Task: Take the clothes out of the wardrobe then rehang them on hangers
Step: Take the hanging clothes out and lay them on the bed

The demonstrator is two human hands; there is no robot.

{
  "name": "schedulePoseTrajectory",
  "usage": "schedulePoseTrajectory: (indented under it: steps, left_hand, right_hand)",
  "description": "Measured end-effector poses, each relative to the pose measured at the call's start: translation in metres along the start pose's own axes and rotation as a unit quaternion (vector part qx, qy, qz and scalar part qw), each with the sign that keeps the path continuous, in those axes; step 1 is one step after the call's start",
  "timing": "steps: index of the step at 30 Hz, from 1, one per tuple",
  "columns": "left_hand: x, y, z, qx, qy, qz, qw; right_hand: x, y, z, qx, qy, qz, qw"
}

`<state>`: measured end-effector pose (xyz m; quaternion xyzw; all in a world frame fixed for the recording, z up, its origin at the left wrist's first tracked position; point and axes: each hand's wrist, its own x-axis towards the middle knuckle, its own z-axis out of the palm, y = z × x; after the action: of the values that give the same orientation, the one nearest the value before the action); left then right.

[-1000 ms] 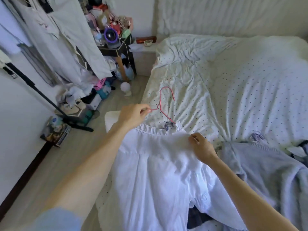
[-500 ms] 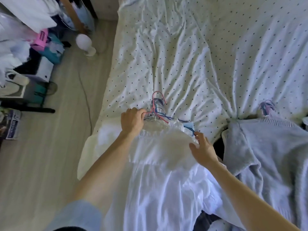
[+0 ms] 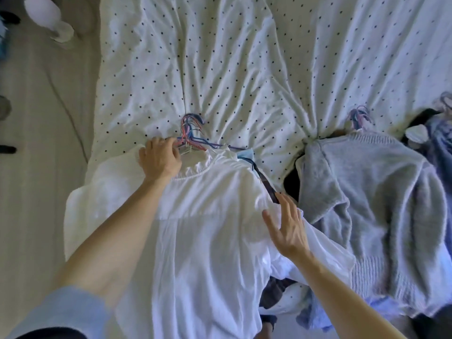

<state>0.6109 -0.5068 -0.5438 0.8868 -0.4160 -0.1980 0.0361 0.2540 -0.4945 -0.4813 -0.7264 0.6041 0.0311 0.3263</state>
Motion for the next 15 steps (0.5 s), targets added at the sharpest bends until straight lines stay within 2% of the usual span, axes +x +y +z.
schedulePoseTrajectory:
  steps: [2,5,8,10,12,15]
  left_hand:
    - [-0.026,0.009,-0.007,-0.024,0.012,0.009,1.0]
    - [-0.091,0.03,-0.011,-0.036,0.014,0.075,0.996]
    - [-0.178,0.052,-0.003,-0.035,0.005,0.142,0.989]
    - [-0.239,0.062,0.006,-0.032,-0.001,0.171,0.985]
    - [-0.293,0.067,0.017,-0.01,-0.033,0.181,0.983]
    - [-0.354,0.065,0.031,0.041,-0.098,0.145,0.984]
  right_hand:
    - [-0.014,0.028,-0.01,-0.055,-0.016,0.064,0.996]
    - [-0.04,0.071,-0.026,-0.148,-0.085,0.136,0.976]
    - [-0.071,0.103,-0.037,-0.234,-0.159,0.163,0.945]
    - [-0.093,0.114,-0.043,-0.277,-0.165,0.145,0.935]
    - [-0.115,0.117,-0.046,-0.277,-0.16,0.125,0.939]
    - [-0.151,0.119,-0.04,-0.16,-0.164,0.112,0.967]
